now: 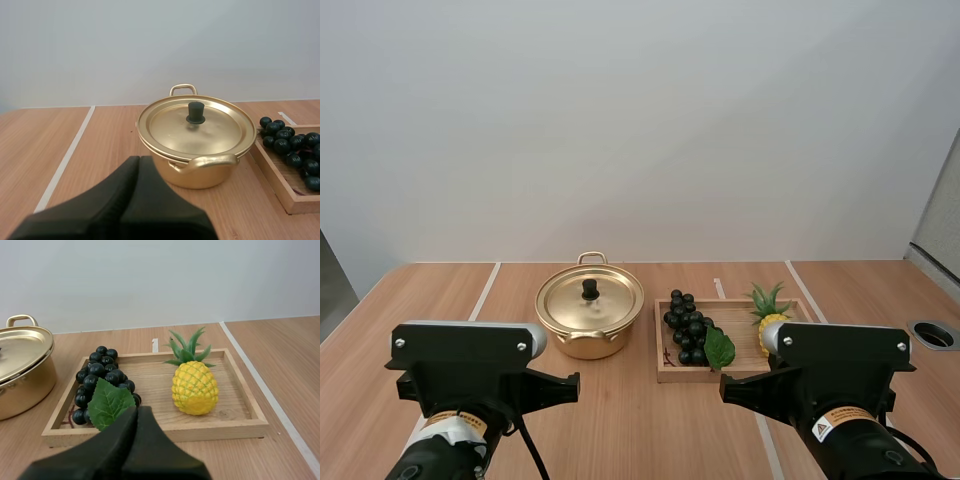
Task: Open the pot, put the pineapple inside, and close it
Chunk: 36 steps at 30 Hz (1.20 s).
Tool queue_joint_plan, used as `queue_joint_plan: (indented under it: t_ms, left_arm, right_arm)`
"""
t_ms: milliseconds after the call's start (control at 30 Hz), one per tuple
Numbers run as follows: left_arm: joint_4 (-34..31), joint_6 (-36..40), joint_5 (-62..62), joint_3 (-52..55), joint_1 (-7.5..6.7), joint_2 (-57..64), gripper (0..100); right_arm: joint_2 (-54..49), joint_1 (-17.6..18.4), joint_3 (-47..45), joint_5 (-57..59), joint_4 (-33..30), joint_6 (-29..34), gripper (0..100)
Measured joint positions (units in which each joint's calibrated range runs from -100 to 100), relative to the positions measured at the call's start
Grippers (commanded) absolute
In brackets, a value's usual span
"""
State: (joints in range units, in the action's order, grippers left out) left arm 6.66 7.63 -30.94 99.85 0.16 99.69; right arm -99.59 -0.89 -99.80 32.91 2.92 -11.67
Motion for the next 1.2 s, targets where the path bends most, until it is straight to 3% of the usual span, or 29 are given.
queue_joint_plan:
  t_ms: [67, 100, 200, 667, 900, 1133, 1200]
  left_arm:
    - [-1.73, -0.04, 0.00, 0.04, -1.75, 0.00, 0]
    - [-2.30, -0.14, 0.20, 0.04, -3.33, 0.00, 0]
    - [-3.58, -0.14, 0.20, 0.04, -4.18, 0.00, 0]
    - [-3.81, -0.14, 1.97, 0.15, -3.06, 0.00, 0]
    - [-3.92, -1.76, 18.08, -0.14, -3.06, 0.00, 0]
    - [-3.92, -4.91, 38.06, -6.88, -3.06, 0.11, 0]
    - [-3.92, -4.91, 40.42, -9.14, -3.06, 0.11, 0]
  right_arm:
    - [0.00, -0.29, 0.00, 0.00, 1.13, -1.00, 0]
    - [0.00, -0.45, 0.00, 0.00, 1.66, -1.38, 0]
    - [0.00, -1.00, 0.00, 0.00, 3.16, -3.08, 0]
    - [0.00, 0.01, -0.15, -3.15, 2.15, -3.88, 0]
    - [0.00, -0.12, -0.20, -28.87, 0.48, -3.88, 0]
    - [0.00, -0.48, -0.20, -56.88, -2.93, -5.24, 0]
    - [-0.11, -0.48, 0.20, -63.42, -3.34, -6.89, 17]
